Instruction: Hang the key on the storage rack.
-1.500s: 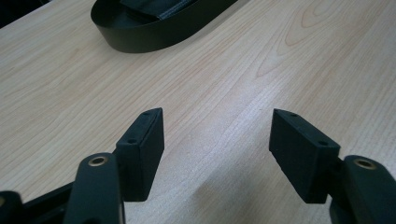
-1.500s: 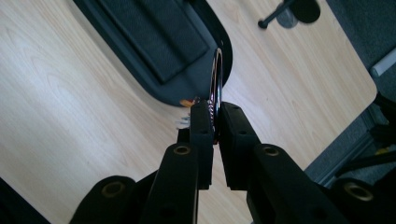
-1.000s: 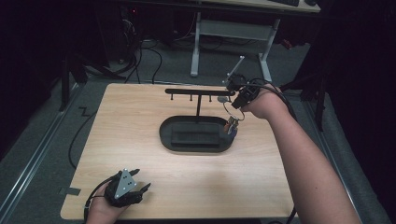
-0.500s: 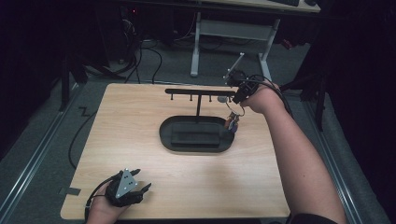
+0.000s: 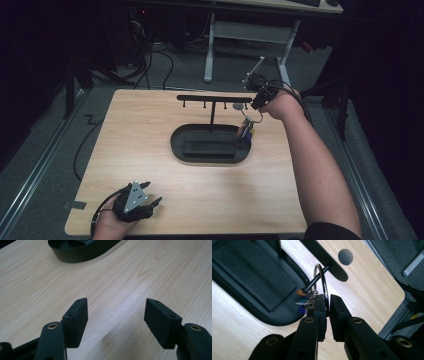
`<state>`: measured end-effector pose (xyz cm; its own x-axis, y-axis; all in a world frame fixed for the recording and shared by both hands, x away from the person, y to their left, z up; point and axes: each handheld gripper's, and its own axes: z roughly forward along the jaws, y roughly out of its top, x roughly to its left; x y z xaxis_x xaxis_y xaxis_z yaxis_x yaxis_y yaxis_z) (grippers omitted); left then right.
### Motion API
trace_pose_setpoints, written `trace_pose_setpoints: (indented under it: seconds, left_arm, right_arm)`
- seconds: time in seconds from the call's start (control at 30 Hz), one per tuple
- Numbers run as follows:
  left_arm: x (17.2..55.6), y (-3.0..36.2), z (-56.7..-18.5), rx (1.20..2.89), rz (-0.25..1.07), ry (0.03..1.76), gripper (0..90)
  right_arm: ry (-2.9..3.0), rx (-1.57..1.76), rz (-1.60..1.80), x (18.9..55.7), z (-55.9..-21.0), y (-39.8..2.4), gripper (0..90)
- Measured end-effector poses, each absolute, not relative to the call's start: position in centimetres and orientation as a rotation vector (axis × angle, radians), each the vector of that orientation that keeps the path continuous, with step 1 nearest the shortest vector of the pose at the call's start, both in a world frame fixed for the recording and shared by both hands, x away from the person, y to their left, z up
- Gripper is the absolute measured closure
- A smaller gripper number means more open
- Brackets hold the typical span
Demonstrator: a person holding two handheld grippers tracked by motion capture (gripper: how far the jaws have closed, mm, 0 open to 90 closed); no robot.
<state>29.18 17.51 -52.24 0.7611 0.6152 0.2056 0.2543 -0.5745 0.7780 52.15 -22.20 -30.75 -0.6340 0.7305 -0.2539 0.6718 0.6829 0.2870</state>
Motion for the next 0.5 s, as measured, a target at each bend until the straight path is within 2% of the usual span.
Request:
trace_pose_setpoints:
  seconds: [0.27, 0.5]
  left_arm:
    - [29.21, 17.49, -52.3, 2.184, 0.592, 0.646, 36.1]
    - [29.25, 17.52, -52.33, 2.18, 0.593, 0.645, 36.1]
  right_arm:
    - [2.519, 1.113, 0.24, 52.8, -31.53, -22.19, 83.0]
    - [2.435, 1.103, 0.253, 52.5, -31.18, -21.58, 72.8]
